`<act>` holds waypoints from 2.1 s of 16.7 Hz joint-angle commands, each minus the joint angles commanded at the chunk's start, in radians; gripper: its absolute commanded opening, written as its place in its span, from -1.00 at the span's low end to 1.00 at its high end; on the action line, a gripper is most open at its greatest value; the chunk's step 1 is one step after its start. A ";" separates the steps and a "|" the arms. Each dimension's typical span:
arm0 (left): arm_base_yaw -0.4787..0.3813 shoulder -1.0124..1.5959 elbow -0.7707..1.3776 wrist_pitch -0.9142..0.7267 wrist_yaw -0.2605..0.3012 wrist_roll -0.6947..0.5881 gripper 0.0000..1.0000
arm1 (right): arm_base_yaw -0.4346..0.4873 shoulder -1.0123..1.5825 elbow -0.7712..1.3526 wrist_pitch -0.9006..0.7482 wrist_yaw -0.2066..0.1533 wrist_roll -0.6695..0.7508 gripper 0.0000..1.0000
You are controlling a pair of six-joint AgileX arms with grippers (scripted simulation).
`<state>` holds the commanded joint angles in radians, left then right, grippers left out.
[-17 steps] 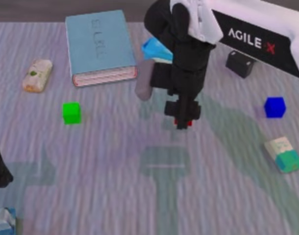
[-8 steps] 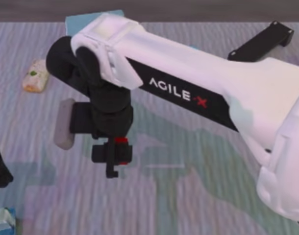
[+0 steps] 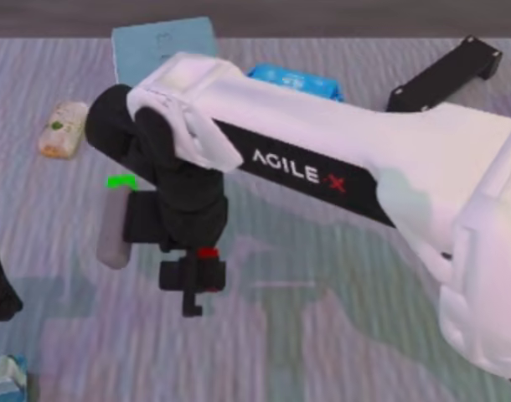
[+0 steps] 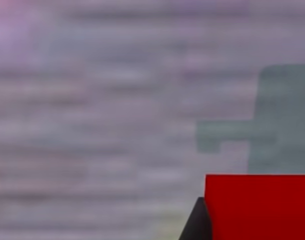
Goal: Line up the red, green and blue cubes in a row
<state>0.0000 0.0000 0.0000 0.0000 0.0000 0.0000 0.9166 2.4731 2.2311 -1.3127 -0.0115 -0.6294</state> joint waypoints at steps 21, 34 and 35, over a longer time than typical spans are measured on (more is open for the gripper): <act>0.000 0.000 0.000 0.000 0.000 0.000 1.00 | 0.007 0.009 -0.155 0.162 0.001 -0.003 0.81; 0.000 0.000 0.000 0.000 0.000 0.000 1.00 | 0.005 0.008 -0.114 0.120 0.001 -0.003 1.00; 0.000 0.000 0.000 0.000 0.000 0.000 1.00 | 0.005 0.007 -0.082 0.086 0.001 -0.002 1.00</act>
<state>0.0000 0.0000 0.0000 0.0000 0.0000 0.0000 0.9214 2.4796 2.1494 -1.2263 -0.0106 -0.6311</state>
